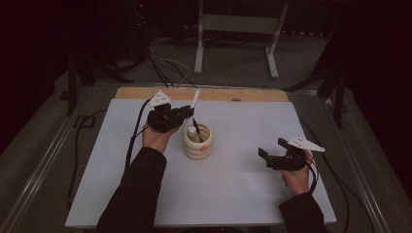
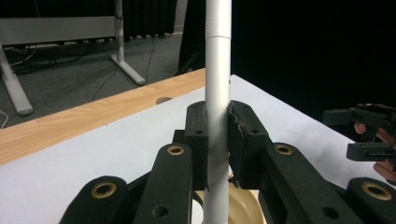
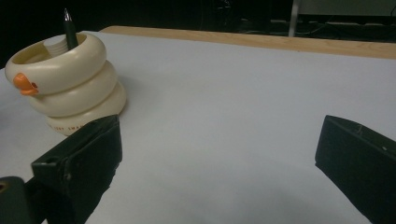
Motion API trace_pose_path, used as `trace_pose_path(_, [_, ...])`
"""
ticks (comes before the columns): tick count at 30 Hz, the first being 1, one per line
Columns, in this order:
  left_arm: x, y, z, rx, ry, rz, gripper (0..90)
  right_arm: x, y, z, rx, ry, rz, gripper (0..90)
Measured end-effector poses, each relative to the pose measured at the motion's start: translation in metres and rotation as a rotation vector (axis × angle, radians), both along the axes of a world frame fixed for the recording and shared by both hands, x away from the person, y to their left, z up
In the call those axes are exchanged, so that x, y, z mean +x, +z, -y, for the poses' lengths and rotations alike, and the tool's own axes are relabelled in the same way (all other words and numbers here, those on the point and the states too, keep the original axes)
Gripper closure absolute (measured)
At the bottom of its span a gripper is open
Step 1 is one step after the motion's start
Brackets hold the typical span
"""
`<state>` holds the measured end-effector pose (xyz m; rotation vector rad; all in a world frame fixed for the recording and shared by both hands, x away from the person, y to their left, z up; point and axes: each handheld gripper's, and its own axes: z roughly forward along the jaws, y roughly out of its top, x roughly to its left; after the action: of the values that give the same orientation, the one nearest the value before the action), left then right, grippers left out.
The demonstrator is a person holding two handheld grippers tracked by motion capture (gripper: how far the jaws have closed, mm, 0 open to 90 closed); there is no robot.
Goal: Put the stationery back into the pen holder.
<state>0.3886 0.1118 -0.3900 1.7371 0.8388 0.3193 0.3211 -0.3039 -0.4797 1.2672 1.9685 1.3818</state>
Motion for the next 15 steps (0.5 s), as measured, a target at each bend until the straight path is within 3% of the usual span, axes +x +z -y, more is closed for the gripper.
trace_pose_path(15, [0.001, -0.010, 0.014, -0.009, -0.021, -0.002, 79.3, 0.000, 0.000, 0.001, 0.002, -0.003, 0.004, 0.8])
